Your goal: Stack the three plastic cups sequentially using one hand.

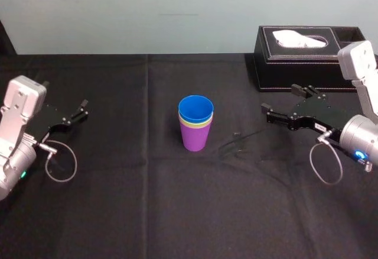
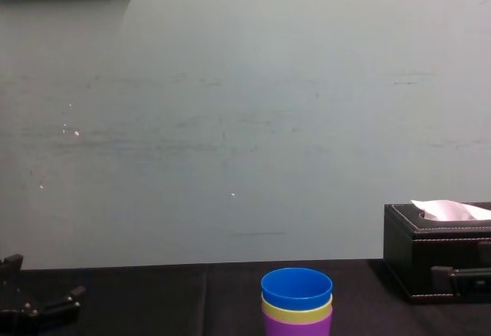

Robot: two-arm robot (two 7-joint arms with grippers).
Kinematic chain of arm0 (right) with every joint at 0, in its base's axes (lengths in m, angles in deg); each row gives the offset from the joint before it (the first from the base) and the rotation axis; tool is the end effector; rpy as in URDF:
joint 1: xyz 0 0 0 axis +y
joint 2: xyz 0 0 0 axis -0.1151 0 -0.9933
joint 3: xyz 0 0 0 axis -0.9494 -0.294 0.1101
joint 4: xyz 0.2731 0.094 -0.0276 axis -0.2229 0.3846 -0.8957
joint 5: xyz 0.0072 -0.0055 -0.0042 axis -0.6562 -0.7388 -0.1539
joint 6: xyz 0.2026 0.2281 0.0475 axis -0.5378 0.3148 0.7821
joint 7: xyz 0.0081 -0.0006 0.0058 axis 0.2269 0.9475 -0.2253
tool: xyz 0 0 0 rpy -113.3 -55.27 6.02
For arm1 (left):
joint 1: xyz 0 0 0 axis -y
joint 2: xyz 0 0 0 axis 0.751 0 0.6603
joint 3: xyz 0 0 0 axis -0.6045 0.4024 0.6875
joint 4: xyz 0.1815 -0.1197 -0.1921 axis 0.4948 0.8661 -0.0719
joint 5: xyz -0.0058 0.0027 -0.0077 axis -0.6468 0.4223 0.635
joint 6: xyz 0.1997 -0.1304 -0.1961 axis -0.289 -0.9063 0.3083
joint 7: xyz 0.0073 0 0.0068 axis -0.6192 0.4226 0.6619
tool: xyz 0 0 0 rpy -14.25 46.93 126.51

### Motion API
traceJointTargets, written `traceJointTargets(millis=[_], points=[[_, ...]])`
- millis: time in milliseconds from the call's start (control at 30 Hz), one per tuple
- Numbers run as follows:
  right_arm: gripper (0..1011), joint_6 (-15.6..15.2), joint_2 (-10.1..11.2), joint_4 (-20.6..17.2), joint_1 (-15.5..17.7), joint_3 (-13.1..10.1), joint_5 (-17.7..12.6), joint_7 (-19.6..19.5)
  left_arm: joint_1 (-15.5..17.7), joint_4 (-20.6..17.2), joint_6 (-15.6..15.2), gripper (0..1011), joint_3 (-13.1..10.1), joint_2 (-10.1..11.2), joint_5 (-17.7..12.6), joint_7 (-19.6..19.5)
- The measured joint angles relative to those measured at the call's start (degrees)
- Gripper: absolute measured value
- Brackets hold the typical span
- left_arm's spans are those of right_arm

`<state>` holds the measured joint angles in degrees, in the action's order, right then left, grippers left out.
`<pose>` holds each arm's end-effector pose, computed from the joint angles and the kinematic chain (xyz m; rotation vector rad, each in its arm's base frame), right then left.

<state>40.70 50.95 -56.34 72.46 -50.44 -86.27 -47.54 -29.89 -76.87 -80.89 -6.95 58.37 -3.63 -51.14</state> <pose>0.3665 -0.0902 -0.2319 -0.2919 0.0137 -0.9794 0.3580 0.0826 -0.3023 0.3045 -0.2848 1.2479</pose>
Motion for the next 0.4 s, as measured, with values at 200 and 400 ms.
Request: traceJointTargets(millis=[200, 400], points=[[1003, 0.0, 0.0, 0.0, 0.0, 0.0, 0.0, 0.0, 0.0, 0.0, 0.0, 1011, 0.0, 0.0, 0.0, 0.0], [1003, 0.0, 0.0, -0.1, -0.1, 0.1, 0.0, 0.0, 0.0, 0.0, 0.0, 1011, 0.0, 0.0, 0.0, 0.0]])
